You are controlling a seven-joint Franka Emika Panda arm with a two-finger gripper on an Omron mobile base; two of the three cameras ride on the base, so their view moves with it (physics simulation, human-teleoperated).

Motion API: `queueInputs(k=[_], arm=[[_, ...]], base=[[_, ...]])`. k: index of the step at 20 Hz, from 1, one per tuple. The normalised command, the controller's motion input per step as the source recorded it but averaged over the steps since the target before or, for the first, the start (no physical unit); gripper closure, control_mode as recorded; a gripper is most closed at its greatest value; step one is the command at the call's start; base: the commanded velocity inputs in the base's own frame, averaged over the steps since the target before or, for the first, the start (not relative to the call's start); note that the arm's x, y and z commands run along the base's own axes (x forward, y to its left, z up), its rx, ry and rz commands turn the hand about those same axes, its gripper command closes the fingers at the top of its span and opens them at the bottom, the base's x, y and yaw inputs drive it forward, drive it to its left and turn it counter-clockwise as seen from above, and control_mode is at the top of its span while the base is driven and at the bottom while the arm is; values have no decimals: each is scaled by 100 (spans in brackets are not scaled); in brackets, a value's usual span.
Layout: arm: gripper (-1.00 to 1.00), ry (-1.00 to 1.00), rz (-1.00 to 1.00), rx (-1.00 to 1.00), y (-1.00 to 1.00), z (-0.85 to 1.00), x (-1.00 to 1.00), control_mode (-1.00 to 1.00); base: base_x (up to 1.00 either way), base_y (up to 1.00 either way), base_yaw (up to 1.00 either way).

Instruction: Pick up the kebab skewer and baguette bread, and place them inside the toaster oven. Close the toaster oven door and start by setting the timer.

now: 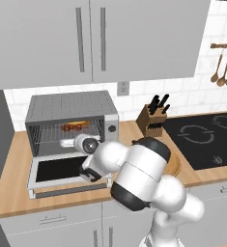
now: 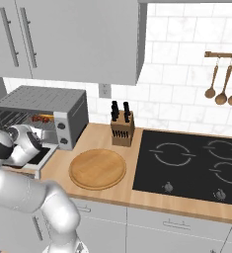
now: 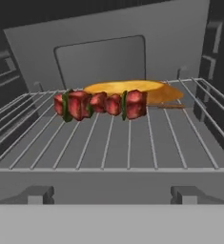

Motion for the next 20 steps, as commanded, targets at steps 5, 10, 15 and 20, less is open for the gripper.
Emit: queueInputs(k=[5, 10, 15, 20], arm=[[-100, 0, -5, 0, 18, 53, -40, -100], [-100, 0, -10, 0, 26, 27, -61, -100], [-100, 0, -10, 0, 17, 2, -82, -100], [-100, 0, -9, 0, 14, 0, -91, -100]], base=[[0, 0, 0], [0, 0, 0], [0, 0, 0], [0, 0, 0]])
